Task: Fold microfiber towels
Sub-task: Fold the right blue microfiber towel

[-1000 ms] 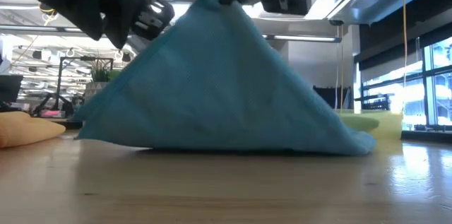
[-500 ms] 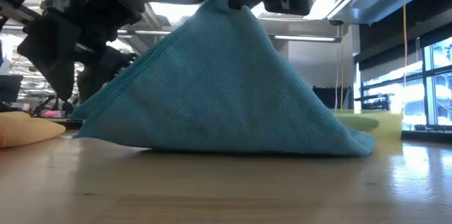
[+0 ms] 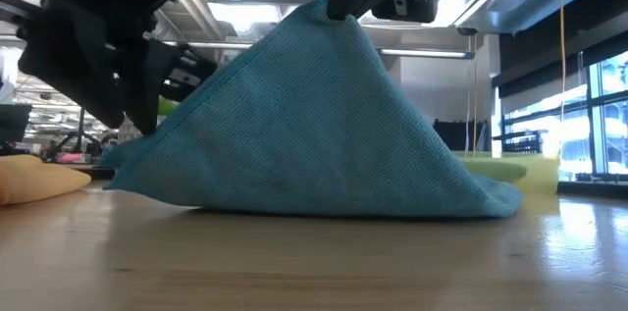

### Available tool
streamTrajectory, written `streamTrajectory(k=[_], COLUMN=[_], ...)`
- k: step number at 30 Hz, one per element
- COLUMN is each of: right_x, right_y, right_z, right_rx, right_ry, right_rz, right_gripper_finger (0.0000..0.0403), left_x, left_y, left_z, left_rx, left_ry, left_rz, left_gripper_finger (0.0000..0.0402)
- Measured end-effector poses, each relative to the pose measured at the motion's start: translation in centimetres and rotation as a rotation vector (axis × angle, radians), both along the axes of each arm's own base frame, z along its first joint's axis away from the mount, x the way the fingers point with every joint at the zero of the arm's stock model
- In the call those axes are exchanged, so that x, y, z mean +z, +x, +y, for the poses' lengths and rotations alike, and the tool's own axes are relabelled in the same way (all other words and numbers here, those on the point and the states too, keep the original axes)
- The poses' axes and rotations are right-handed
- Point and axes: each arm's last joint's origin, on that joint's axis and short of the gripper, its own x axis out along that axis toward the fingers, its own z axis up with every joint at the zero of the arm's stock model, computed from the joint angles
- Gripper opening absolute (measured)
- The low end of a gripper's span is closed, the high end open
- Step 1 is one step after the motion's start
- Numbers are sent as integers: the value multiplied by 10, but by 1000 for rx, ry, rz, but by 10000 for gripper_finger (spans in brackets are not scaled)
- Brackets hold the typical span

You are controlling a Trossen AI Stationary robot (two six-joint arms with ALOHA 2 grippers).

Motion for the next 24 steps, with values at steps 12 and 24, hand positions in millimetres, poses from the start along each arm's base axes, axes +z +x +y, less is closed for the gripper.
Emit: streamTrajectory(k=[12, 24], right_x=[0, 0], right_y=[-1, 0], right_z=[2, 1], right_rx=[5, -1], right_ry=[2, 0], right_rz=[0, -4], right_gripper_finger=[5, 5], left_x=[12, -4], left_y=[-7, -3], left_z=[2, -3], left_rx=[53, 32], left_ry=[-27, -27], left_rz=[5, 35], left_gripper_finger=[85, 85])
